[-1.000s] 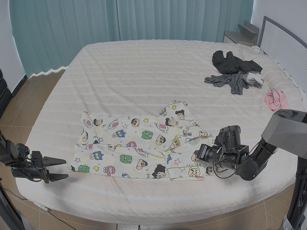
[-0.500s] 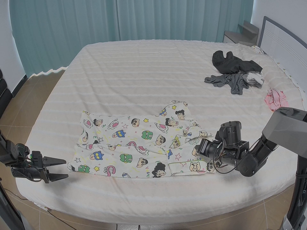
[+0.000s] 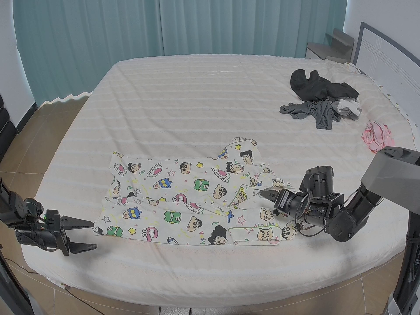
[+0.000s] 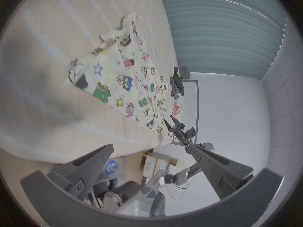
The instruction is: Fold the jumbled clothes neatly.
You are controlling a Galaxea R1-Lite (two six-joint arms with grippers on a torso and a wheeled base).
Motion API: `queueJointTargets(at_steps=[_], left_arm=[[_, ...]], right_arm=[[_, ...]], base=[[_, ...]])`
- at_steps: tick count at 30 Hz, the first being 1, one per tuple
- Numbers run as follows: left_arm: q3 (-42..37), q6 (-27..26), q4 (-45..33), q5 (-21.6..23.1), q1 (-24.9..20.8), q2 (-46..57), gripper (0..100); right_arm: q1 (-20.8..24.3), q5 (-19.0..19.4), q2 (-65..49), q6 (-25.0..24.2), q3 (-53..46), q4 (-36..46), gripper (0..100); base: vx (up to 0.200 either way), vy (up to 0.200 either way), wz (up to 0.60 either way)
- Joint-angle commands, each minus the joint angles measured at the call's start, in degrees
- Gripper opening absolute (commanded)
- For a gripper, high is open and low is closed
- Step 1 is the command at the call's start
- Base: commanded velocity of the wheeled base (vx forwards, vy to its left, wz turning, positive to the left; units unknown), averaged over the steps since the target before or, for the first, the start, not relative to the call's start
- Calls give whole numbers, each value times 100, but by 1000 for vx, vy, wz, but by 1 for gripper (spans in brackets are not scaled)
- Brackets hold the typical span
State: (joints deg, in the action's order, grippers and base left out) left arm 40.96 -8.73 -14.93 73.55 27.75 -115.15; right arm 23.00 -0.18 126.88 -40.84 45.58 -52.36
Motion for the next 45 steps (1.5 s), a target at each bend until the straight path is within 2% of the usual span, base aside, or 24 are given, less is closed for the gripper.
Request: queueJointTargets(at_steps=[1, 3, 4, 6, 10, 13, 14, 16, 19, 21, 23, 26, 30, 31, 34, 38, 42, 45], left_arm=[[-27, 328, -370, -16, -428, 520, 100], [96, 697, -396, -16, -656, 608, 100], [114, 732, -396, -16, -665, 617, 100], [474, 1224, -396, -16, -700, 670, 100], [835, 1523, -396, -42, -630, 924, 100], [1353, 1769, -388, -692, -577, 1162, 100], [1555, 1866, -379, -1193, -604, 1250, 100], [1696, 2007, -379, -1853, -692, 1364, 100], [1450, 2314, -379, -3189, -1263, 1364, 100], [1063, 2710, -238, -4085, -1650, 1337, 100], [659, 3334, 96, -4340, -2028, 1311, 100], [0, 4213, 1133, -4525, -2353, 1214, 100], [-624, 4863, 2610, -5430, -2625, 520, 100], [-809, 5109, 3190, -5755, -2739, 239, 100], [-1134, 5557, 4262, -6080, -2968, -104, 100], [-1248, 5760, 4605, -6186, -3179, -227, 100], [-1196, 6006, 4657, -6959, -3504, -455, 100], [-1187, 6050, 4860, -7144, -3513, -508, 100]], right_arm=[[134, -131, -629, -205, -471, -2, 100], [345, -237, -911, -346, -770, -2, 100], [354, -245, -928, -355, -788, -2, 100], [591, -386, -1262, -566, -1148, -2, 100], [758, -412, -1561, -662, -1438, -2, 100], [829, -412, -1798, -653, -1570, -2, 100], [837, -421, -1842, -653, -1570, -2, 100], [846, -430, -1842, -653, -1570, -2, 100], [881, -606, -1781, -653, -1561, -2, 100], [952, -729, -1737, -662, -1570, -2, 100], [987, -825, -1719, -671, -1596, -2, 100], [1075, -966, -1746, -680, -1737, -2, 100], [1145, -1063, -1781, -715, -1983, -11, 100], [1145, -1063, -1790, -794, -2062, -11, 100], [1145, -1072, -1798, -1093, -2132, -11, 100], [1136, -1089, -1790, -1216, -2220, -11, 100], [1145, -1142, -1790, -1216, -2264, -222, 100], [1171, -1247, -1719, -1207, -2405, -574, 100]], base=[[0, 0, 0], [0, 0, 0], [0, 0, 0], [0, 0, 0], [0, 0, 0], [0, 0, 0], [0, 0, 0], [0, 0, 0], [0, 0, 0], [0, 0, 0], [0, 0, 0], [0, 0, 0], [0, 0, 0], [0, 0, 0], [0, 0, 0], [0, 0, 0], [0, 0, 0], [0, 0, 0]])
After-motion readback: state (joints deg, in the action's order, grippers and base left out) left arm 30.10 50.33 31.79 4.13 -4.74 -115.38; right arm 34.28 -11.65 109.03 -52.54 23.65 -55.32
